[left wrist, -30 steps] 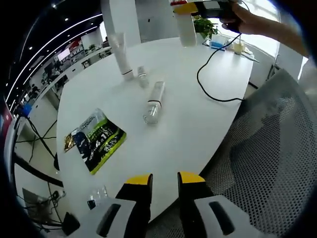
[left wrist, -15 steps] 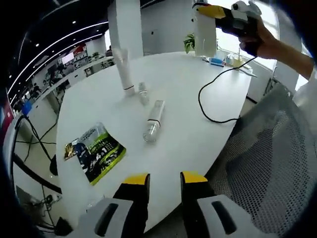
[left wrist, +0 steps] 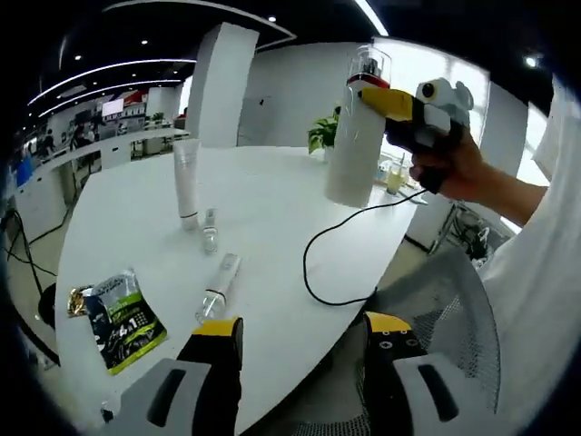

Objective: Arrange the skincare products in the storage area until every visible bottle or jar stands upright without overlapping.

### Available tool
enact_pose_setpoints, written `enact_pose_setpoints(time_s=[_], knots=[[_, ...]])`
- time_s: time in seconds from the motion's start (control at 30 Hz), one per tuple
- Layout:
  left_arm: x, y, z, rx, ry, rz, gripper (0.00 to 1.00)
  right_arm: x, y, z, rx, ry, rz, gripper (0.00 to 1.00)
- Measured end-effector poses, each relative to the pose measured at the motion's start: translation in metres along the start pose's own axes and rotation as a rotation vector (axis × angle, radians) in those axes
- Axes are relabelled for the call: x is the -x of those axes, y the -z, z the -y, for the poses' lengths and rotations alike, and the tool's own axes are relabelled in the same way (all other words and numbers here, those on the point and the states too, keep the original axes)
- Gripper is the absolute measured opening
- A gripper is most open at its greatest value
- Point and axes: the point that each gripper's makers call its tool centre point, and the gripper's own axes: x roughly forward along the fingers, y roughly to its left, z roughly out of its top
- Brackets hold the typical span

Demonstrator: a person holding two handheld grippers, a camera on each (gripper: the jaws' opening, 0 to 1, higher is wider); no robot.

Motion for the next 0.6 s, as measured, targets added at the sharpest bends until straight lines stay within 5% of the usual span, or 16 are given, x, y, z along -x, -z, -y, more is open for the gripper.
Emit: enact_pose_setpoints(time_s=[0.3,0.43,0.6], knots=[[0.000,-0.084,0.050,0.074,0.255,0.221,0.72,-0.002,-0.009,-0.027,0.012,-0.095,0.011,0.26],[0.004,-0.092,0.070,0.020,0.339,0.214,0.72,-0.007,-0.018,-0.042,0.014,-0.163,0.024,0.26],[0.001,-0.090,0.083,-0.064,0.357,0.175,0.73,-0.011,-0.025,-0.062,0.011,-0.253,0.028,0.26]])
